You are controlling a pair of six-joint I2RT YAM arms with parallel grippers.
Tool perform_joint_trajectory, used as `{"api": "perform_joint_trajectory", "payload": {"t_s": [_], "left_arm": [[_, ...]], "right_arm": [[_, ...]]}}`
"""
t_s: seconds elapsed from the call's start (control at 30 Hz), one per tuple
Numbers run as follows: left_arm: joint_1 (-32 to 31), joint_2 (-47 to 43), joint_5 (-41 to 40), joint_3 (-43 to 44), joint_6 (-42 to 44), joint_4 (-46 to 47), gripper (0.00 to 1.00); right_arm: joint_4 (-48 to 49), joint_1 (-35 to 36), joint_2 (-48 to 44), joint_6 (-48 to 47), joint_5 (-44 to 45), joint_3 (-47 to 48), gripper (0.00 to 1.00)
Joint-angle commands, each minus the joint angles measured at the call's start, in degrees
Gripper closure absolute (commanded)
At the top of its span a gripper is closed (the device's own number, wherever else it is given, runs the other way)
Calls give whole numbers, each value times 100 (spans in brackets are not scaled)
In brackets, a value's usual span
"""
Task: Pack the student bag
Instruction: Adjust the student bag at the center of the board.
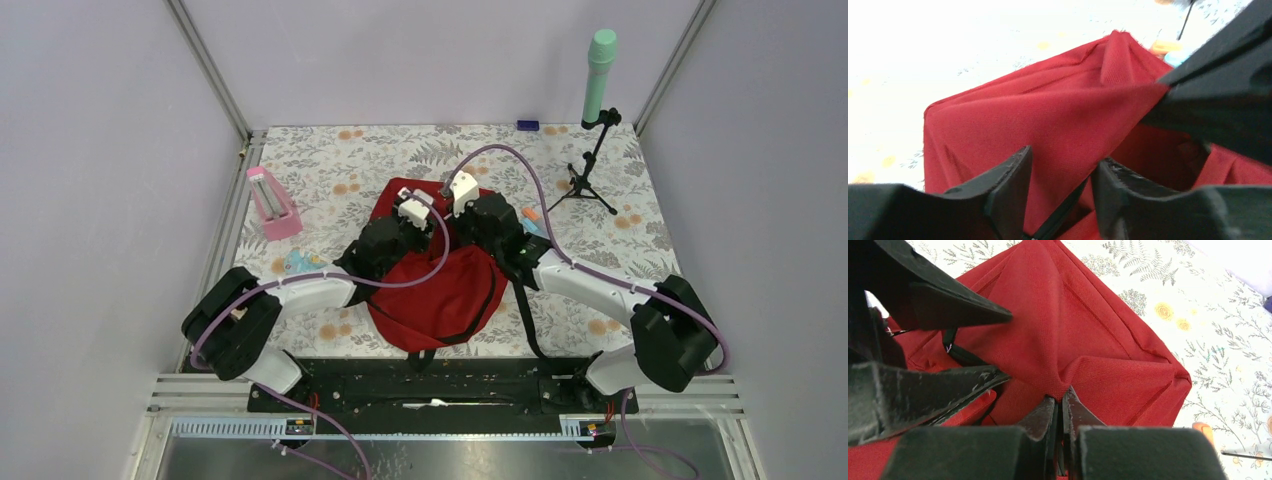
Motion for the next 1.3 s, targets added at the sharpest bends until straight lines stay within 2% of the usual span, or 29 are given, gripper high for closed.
{"api": "perform_joint_trajectory", "payload": {"t_s": [0.0, 0.07, 0.17, 0.5, 0.63, 0.73, 0.9, 1.03, 1.27], "left_arm": [[-117, 87, -150, 577, 242, -22, 64], [-114, 77, -173, 684, 196, -242, 79], [-120, 22, -234, 886, 35, -699, 91], [-91, 538, 278, 2680, -628, -3842, 97], [-15, 677, 755, 3135, -554, -4723, 99], [47, 712, 852, 3368, -390, -5314, 99], [126, 538, 1088, 3246, -671, -5339, 99], [126, 559, 975, 3618, -663, -5920, 99], [126, 558, 767, 3747, -780, -6212, 97]], "right_arm": [[51, -24, -580, 387, -145, 41, 89], [-168, -41, -785, 562, -88, -8, 66], [-686, -156, -1205, 897, 139, -154, 48], [-2907, -1124, -2972, 2657, 1105, -1092, 27], [-3499, -1855, -3194, 3065, 892, -1359, 24], [-3560, -2493, -3086, 3174, 448, -1571, 24], [-3435, -3188, -2200, 3227, 24, -1516, 24], [-3387, -3378, -1630, 3240, 43, -1345, 23], [-3206, -3613, -663, 3117, -203, -1011, 20]]}}
